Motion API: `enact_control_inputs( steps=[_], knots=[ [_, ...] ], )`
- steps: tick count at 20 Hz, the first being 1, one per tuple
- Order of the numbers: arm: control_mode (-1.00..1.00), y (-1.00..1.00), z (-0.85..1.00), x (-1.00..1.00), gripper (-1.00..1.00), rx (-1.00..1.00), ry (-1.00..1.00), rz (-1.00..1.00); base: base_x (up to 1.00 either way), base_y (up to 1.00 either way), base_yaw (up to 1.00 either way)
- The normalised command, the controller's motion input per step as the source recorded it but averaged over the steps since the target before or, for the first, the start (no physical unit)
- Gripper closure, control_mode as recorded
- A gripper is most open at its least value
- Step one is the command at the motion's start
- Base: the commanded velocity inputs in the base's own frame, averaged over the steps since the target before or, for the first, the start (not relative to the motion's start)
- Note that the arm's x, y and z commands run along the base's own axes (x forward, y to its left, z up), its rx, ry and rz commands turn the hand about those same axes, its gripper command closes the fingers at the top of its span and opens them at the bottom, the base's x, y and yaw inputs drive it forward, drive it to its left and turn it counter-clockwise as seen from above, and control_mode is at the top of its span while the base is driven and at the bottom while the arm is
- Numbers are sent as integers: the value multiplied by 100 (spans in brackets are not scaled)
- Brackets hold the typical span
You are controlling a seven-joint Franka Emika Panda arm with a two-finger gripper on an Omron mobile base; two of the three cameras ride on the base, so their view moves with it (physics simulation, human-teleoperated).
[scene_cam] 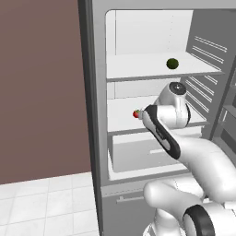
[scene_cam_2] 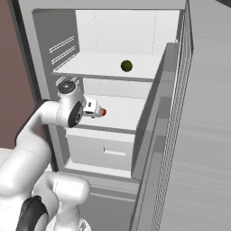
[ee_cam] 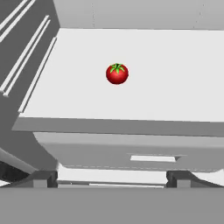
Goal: Place the cold items (lime and tomato) from the fridge in one tupperware on the dining counter. Place the warm items (hot dog and kebab skewer) in the stove area in another tupperware.
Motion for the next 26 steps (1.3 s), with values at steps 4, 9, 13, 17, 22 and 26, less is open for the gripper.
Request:
enact_control_inputs(
  steps=[4, 9, 13, 17, 22, 26],
  knots=[
    [-100, 0, -37, 67, -100, 0, 0, 0, 0, 0, 0],
    [-100, 0, -36, 64, -100, 0, 0, 0, 0, 0, 0],
    [-100, 0, -12, 62, -100, 0, 5, 0, 0, 0, 0],
    [-100, 0, -17, 66, -100, 0, 6, 0, 0, 0, 0],
    [-100, 0, -29, 63, -100, 0, 1, 0, 0, 0, 0],
    [-100, 0, -41, 56, -100, 0, 0, 0, 0, 0, 0]
  ],
)
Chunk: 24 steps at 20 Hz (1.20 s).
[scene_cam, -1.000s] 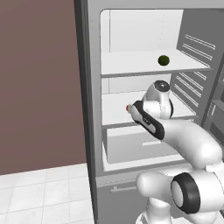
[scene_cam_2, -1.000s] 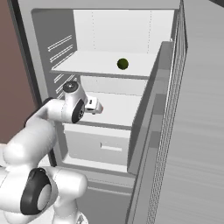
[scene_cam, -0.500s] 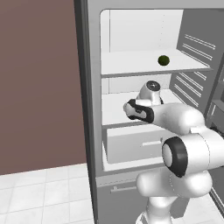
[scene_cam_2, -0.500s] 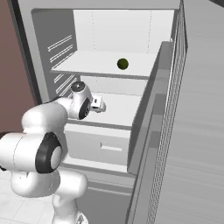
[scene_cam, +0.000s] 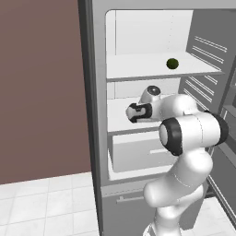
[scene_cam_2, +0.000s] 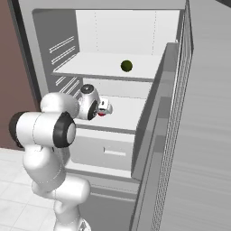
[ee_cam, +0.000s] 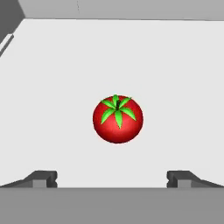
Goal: Place the cold items (lime and tomato) from the fridge in one tupperware on the dining counter. Place the warm items (hot dog and kebab skewer) in the stove area in another tupperware.
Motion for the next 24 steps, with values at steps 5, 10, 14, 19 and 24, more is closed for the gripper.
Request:
enact_control_inputs(
  steps=[5, 10, 14, 19, 24],
  knots=[
    [-100, 0, -25, 53, -100, 0, 0, 0, 0, 0, 0],
    [-100, 0, -22, 53, -100, 0, 0, 0, 0, 0, 0],
    [-100, 0, -38, 40, -100, 0, 0, 0, 0, 0, 0],
    [-100, 0, -42, 28, -100, 0, 0, 0, 0, 0, 0],
    [-100, 0, -49, -53, 100, 8, 3, -4, 0, 0, 0]
  ],
)
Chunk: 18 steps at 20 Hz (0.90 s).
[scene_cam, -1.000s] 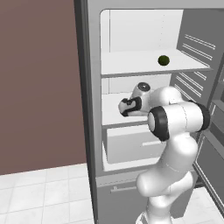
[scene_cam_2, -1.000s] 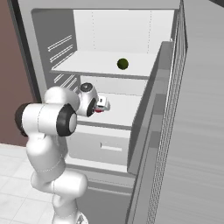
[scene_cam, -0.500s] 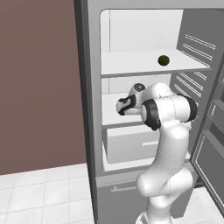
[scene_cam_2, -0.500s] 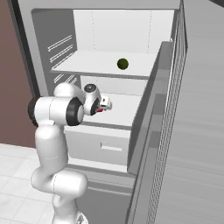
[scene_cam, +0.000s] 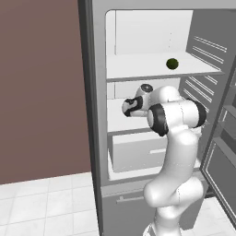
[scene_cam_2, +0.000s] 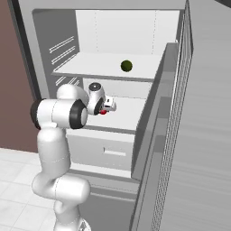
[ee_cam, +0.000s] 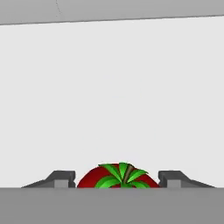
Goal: Place the cold items (lime and tomato) from the fridge in one tupperware on the dining counter. Place the warm items (hot dog and kebab skewer) in the stove area in another tupperware.
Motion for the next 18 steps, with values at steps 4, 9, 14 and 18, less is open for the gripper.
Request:
enact_control_inputs(
  steps=[4, 9, 14, 18],
  knots=[
    [-100, 0, -51, -74, 100, 13, 4, -6, 0, 0, 0],
    [-100, -1, -12, -79, 100, 7, -21, -13, 0, 0, 0],
    [-100, 0, 24, -100, 100, 15, -68, -12, 0, 0, 0],
    [-100, 0, 57, -100, 100, 16, -26, 0, 0, 0, 0]
  ],
)
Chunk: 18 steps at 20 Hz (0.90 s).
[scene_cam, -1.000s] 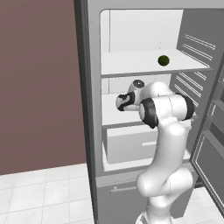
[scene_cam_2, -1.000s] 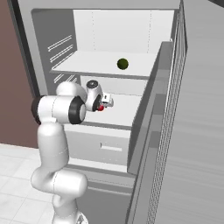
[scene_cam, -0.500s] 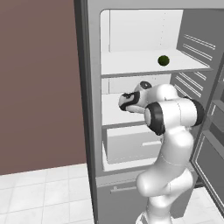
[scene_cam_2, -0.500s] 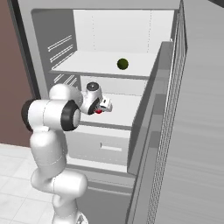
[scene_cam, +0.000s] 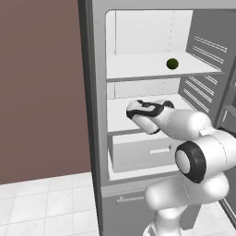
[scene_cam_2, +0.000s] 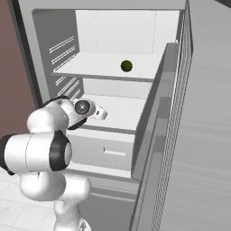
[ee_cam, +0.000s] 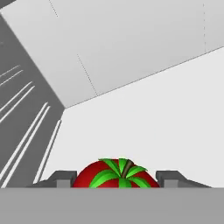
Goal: Place the cold items (lime and tomato) from the fridge in one tupperware on the dining counter. Place the warm items (hot dog and kebab skewer) in the stove area in another tupperware.
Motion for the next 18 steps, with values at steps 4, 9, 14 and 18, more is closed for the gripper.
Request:
enact_control_inputs(
  steps=[4, 9, 14, 18],
  knots=[
    [-100, -9, 73, -100, 100, 17, 13, 0, 0, 0, 0],
    [-100, -5, 100, -100, 100, 8, 20, 0, 0, 0, 0],
    [-100, -5, 100, -100, 100, -3, 10, -2, 0, 0, 0],
    [-100, -16, 100, -100, 100, -16, 22, -17, 0, 0, 0]
  ],
)
